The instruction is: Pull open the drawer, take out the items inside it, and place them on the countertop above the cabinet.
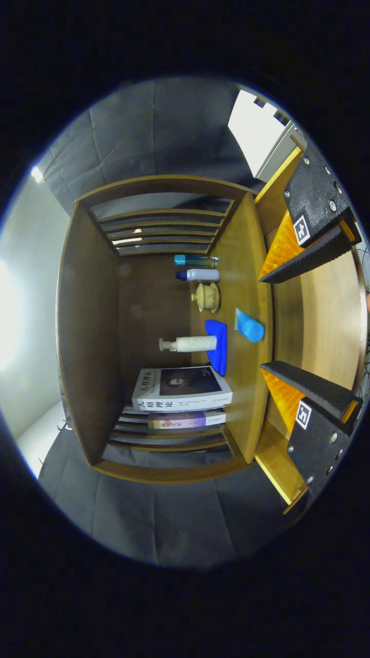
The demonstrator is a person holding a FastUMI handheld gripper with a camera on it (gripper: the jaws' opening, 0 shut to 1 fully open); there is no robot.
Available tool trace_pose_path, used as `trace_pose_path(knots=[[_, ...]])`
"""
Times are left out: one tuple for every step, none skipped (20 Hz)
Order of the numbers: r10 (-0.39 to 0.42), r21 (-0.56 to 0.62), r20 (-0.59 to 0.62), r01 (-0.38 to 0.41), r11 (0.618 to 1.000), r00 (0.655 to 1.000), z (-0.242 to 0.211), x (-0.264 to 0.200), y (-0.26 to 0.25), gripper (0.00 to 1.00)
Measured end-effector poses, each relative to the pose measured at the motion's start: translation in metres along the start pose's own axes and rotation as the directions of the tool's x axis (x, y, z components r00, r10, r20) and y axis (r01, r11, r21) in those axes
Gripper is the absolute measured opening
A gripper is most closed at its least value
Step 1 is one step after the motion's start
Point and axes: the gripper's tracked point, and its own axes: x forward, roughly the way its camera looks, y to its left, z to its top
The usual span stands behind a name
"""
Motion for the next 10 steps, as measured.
trace_pose_path(knots=[[0.004,-0.007,0.001,-0.004,1.0,1.0,-0.004,-0.006,0.001,0.94],[0.003,-0.018,0.002,-0.003,1.0,1.0,-0.008,-0.012,-0.001,0.94],[0.001,-0.029,0.004,0.0,1.0,1.0,-0.012,-0.017,-0.003,0.94],[0.0,-0.035,0.007,0.0,0.999,1.0,-0.016,-0.023,-0.004,0.94],[0.003,-0.036,0.001,-0.003,0.999,1.0,-0.02,-0.028,-0.003,0.94],[0.007,-0.034,-0.007,-0.007,0.999,1.0,-0.024,-0.035,-0.001,0.94],[0.008,-0.03,-0.013,-0.009,0.999,1.0,-0.029,-0.041,-0.001,0.94],[0.006,-0.028,-0.011,-0.006,1.0,1.0,-0.032,-0.048,-0.002,0.94],[0.005,-0.026,-0.011,-0.005,1.0,1.0,-0.035,-0.055,-0.002,0.94],[0.003,-0.026,-0.012,-0.003,1.0,1.0,-0.041,-0.06,-0.002,0.94]])
